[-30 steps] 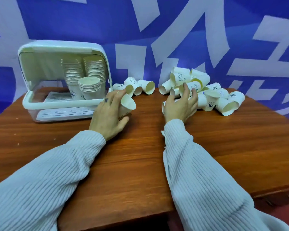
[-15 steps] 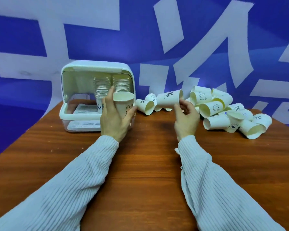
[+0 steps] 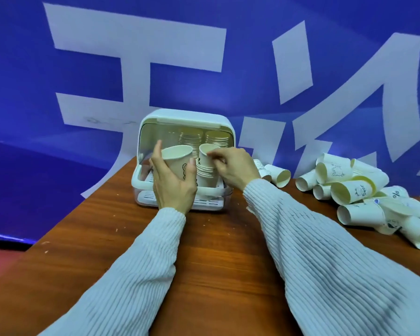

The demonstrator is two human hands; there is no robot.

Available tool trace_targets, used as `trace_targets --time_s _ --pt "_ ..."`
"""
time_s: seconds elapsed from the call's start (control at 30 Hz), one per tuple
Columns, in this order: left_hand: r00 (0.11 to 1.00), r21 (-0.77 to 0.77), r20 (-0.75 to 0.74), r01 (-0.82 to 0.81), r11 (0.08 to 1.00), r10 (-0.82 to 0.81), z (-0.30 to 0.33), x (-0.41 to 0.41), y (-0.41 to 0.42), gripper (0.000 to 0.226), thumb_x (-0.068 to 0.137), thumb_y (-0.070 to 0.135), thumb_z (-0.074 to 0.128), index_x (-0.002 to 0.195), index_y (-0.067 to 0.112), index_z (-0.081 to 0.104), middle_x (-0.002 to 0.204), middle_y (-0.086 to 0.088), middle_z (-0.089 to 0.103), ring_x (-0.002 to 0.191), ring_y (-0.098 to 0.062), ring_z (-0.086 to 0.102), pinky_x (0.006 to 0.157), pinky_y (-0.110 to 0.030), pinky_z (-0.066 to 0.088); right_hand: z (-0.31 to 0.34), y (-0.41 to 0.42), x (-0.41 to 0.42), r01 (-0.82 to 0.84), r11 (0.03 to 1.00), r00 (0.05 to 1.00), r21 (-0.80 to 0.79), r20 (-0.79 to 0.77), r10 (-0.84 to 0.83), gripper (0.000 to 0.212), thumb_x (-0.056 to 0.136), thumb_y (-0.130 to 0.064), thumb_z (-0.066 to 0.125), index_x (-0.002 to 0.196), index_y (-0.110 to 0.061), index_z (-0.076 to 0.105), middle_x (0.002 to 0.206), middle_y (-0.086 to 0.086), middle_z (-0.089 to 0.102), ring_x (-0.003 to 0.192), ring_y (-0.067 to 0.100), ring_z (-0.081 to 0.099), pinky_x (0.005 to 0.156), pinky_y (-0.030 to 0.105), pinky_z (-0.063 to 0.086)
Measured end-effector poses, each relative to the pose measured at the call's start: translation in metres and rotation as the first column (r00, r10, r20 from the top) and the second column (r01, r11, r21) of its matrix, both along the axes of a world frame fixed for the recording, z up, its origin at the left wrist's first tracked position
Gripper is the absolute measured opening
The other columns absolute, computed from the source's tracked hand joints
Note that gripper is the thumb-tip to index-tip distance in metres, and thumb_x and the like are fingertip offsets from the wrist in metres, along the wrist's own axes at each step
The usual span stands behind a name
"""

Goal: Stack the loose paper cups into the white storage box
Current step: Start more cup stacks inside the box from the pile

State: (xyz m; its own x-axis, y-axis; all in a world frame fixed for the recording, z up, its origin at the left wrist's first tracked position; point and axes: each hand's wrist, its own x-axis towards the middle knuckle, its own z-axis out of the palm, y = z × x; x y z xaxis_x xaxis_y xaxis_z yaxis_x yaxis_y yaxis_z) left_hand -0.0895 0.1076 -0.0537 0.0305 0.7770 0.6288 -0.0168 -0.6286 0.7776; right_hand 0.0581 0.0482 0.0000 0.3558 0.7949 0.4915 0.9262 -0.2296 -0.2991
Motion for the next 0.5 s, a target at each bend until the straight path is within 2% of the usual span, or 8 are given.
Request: trace_targets --time_s 0.1,0.2,0.27,0.3,0.37,0.43,0.5 --pt "1.0 -0.014 -0.019 0.006 1.0 -0.006 -0.001 0.0 0.003 0.076 0.092 0.039 0.067 0.154 0.02 0.027 0.146 -0.008 0.041 0.13 -0.021 0.043 0.101 -0.03 0.039 -0.008 0.004 -0.002 -0.011 0.985 0.999 -0.172 0.047 0.02 0.042 0.097 -0.023 0.047 0.132 -0.034 0.068 0.135 0.003 0.069 0.125 0.035 0.061 0.105 0.047 0.049" --pt "0.997 -0.045 -0.073 -0.024 0.999 0.02 0.001 0.005 0.003 0.073 0.087 0.038 0.074 0.148 0.023 0.037 0.143 -0.004 0.049 0.13 -0.023 0.045 0.108 -0.041 0.042 -0.013 0.0 -0.003 -0.017 0.974 0.994 -0.225 0.101 0.041 0.048 0.098 -0.018 0.045 0.14 -0.032 0.062 0.14 0.007 0.066 0.129 0.035 0.059 0.106 0.047 0.049" --pt "0.994 -0.038 -0.107 -0.027 0.999 0.023 0.004 0.011 -0.002 0.07 0.085 0.04 0.077 0.144 0.026 0.042 0.142 0.0 0.053 0.131 -0.022 0.044 0.11 -0.047 0.042 -0.014 -0.004 -0.002 -0.059 0.974 0.991 -0.221 0.106 0.084 0.053 0.097 -0.016 0.046 0.148 -0.027 0.054 0.149 0.008 0.058 0.142 0.031 0.048 0.112 0.049 0.044" --pt "0.994 -0.045 -0.109 0.0 0.999 -0.005 0.006 0.015 -0.004 0.071 0.084 0.04 0.078 0.144 0.027 0.042 0.143 0.001 0.052 0.132 -0.021 0.044 0.111 -0.046 0.042 -0.018 -0.006 0.0 -0.094 0.982 0.99 -0.164 0.086 0.109 0.055 0.098 -0.015 0.048 0.152 -0.024 0.049 0.154 0.007 0.053 0.148 0.028 0.041 0.117 0.048 0.039" --pt "0.993 -0.052 -0.102 0.056 0.997 -0.061 0.015 0.02 -0.003 0.075 0.083 0.039 0.081 0.146 0.026 0.041 0.146 0.002 0.051 0.135 -0.02 0.045 0.112 -0.042 0.043 -0.033 -0.016 0.001 -0.088 0.993 0.995 0.08 -0.046 0.092 0.056 0.101 -0.02 0.054 0.156 -0.024 0.043 0.157 0.002 0.049 0.15 0.021 0.036 0.123 0.042 0.032" --pt "0.993 -0.029 -0.088 0.08 0.996 -0.083 0.027 0.026 0.003 0.077 0.083 0.039 0.081 0.146 0.025 0.04 0.146 0.002 0.05 0.133 -0.019 0.047 0.11 -0.039 0.045 -0.057 -0.031 0.0 0.053 0.955 0.977 0.291 -0.214 0.011 0.053 0.103 -0.028 0.053 0.155 -0.032 0.042 0.156 -0.005 0.05 0.148 0.014 0.038 0.119 0.035 0.033" --pt "0.993 -0.013 -0.065 0.093 0.996 -0.094 0.041 0.032 0.009 0.076 0.084 0.038 0.081 0.147 0.022 0.041 0.144 0.001 0.049 0.13 -0.018 0.048 0.106 -0.03 0.044 -0.082 -0.045 0.002 0.174 0.922 0.941 0.346 -0.334 -0.052 0.049 0.104 -0.03 0.051 0.153 -0.034 0.045 0.152 -0.009 0.053 0.143 0.011 0.043 0.116 0.035 0.036"
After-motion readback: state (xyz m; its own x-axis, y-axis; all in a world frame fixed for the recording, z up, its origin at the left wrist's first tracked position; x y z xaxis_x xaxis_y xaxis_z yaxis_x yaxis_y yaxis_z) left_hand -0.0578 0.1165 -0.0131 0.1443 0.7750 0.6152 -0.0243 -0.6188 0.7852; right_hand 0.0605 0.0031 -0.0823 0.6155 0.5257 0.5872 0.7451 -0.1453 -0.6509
